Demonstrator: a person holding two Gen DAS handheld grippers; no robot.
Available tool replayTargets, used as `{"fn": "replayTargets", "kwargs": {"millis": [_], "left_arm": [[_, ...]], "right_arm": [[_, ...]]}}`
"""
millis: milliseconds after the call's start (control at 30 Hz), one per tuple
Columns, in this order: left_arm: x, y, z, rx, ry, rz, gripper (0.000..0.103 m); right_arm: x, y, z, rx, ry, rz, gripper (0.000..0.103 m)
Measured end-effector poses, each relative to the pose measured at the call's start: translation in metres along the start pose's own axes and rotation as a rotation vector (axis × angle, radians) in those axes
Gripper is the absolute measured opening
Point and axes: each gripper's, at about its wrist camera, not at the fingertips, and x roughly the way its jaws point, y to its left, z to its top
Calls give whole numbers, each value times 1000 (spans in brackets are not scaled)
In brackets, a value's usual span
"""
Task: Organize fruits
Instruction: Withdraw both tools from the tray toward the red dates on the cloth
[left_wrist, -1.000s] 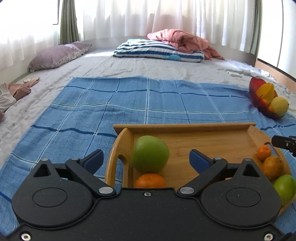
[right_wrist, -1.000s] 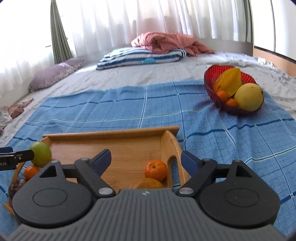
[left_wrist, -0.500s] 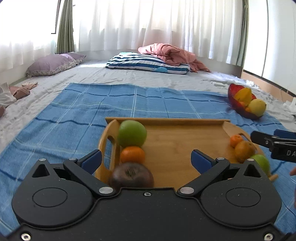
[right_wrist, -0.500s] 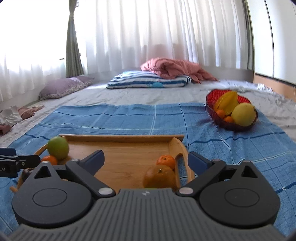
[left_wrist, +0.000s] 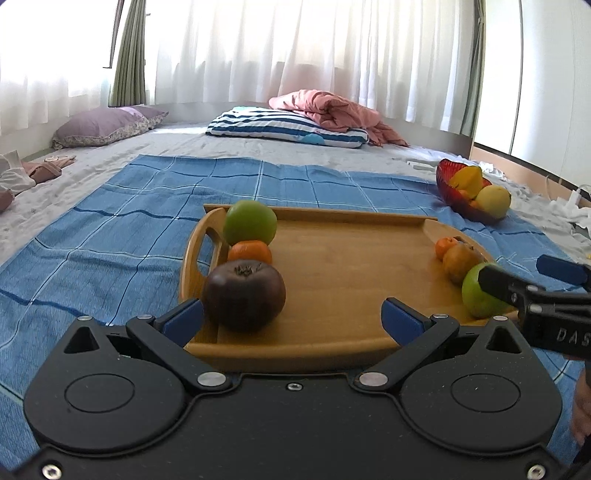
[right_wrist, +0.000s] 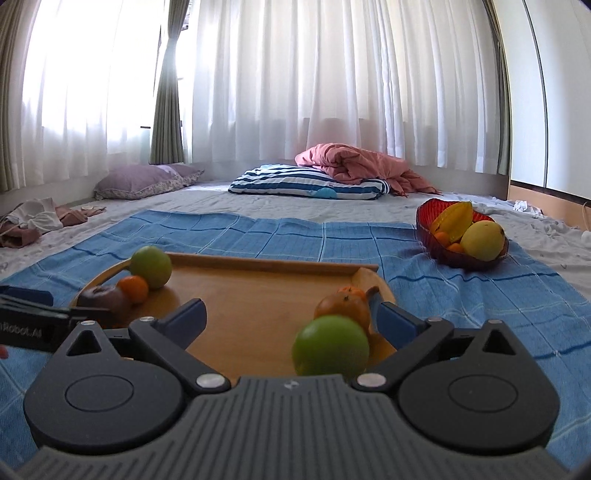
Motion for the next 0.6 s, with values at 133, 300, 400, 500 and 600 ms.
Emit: {"fn": "replayTargets", "kwargs": {"millis": [133,300,400,500,600], "left_arm": [[-3,-2,-12,28,-2,1,103],[-3,-4,-25,34,7,0,103],[-1,-3,-31,23,15,8,103],[3,-3,-36,20,27,8,103],[4,-5,-41,27,33,10,103]], "right_arm": [[-8,5,-15,3,-8,-10,103],[-15,7,-33,15,-9,-12,103],[-17,9,-40,0,1,-11,103],[-19,13,-41,-20,-5,-19,103],[-20,18,-43,-39,-4,-26,103]]}}
